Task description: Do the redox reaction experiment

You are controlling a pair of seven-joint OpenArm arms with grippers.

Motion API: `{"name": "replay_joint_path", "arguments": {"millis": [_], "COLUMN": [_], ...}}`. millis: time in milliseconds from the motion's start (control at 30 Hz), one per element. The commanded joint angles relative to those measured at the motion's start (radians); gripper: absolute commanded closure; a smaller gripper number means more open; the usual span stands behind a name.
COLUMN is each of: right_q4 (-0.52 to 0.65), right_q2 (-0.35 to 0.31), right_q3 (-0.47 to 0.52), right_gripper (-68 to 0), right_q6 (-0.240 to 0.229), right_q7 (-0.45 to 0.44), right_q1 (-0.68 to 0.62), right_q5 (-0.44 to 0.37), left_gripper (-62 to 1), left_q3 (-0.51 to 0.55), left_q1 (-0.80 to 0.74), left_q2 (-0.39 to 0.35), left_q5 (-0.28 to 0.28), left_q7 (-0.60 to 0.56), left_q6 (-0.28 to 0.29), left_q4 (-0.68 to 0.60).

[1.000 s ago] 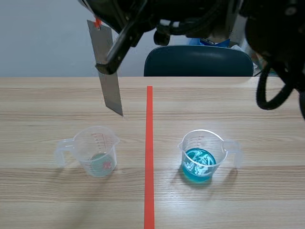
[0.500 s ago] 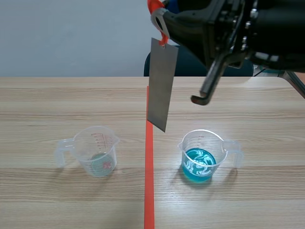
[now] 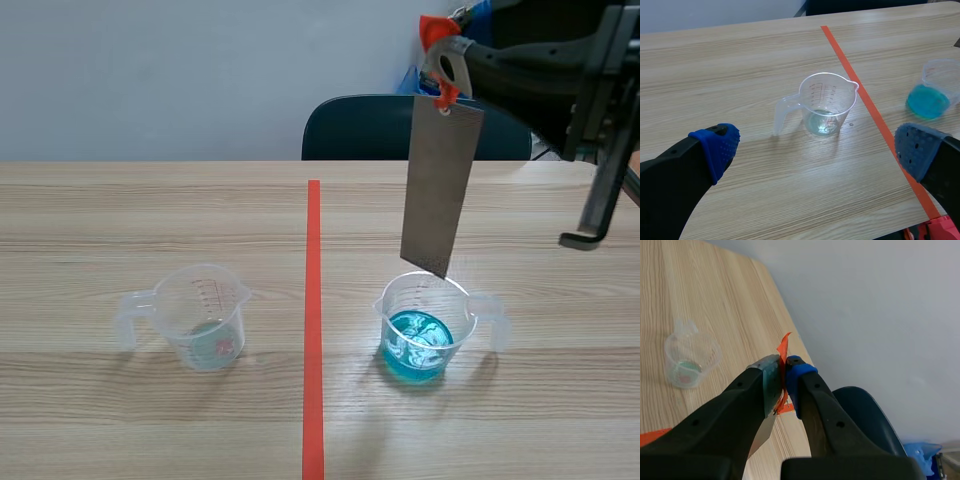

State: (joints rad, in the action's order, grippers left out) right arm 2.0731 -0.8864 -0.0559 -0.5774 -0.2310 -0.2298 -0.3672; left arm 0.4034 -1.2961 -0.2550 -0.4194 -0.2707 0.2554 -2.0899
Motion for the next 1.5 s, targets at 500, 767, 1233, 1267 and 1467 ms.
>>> {"name": "replay_joint_path", "arguments": {"millis": [500, 767, 1233, 1267, 1467], "right_q4": [-0.040, -0.040, -0.040, -0.040, -0.040], "right_q2": [-0.011, -0.011, -0.011, -0.011, -0.011], "right_q3": [0.011, 0.011, 0.011, 0.011, 0.011], "right_gripper": [-0.7, -0.7, -0.7, -0.7, -0.7], "right_q6": [0.008, 0.008, 0.008, 0.008, 0.008], "right_q7": [-0.050, -0.053, -0.054, -0.054, -0.054], "right_q1": [-0.003, -0.003, -0.003, -0.003, -0.003], "right_q5": [0.004, 0.004, 0.008, 0.008, 0.008], "left_gripper": [-62.3, -62.3, -62.3, -62.3, -62.3], "left_q3": [-0.001, -0.001, -0.001, -0.001, -0.001], "left_q1": [0.003, 0.003, 0.003, 0.003, 0.003], "left_q2": [0.005, 0.005, 0.005, 0.005, 0.005], "left_q5": [-0.003, -0.003, -0.003, -0.003, -0.003], "left_q7": [-0.018, -0.018, -0.018, -0.018, -0.018], "left_q6": [0.002, 0.002, 0.002, 0.002, 0.002], "left_q4": [-0.019, -0.019, -0.019, -0.019, -0.019]}}
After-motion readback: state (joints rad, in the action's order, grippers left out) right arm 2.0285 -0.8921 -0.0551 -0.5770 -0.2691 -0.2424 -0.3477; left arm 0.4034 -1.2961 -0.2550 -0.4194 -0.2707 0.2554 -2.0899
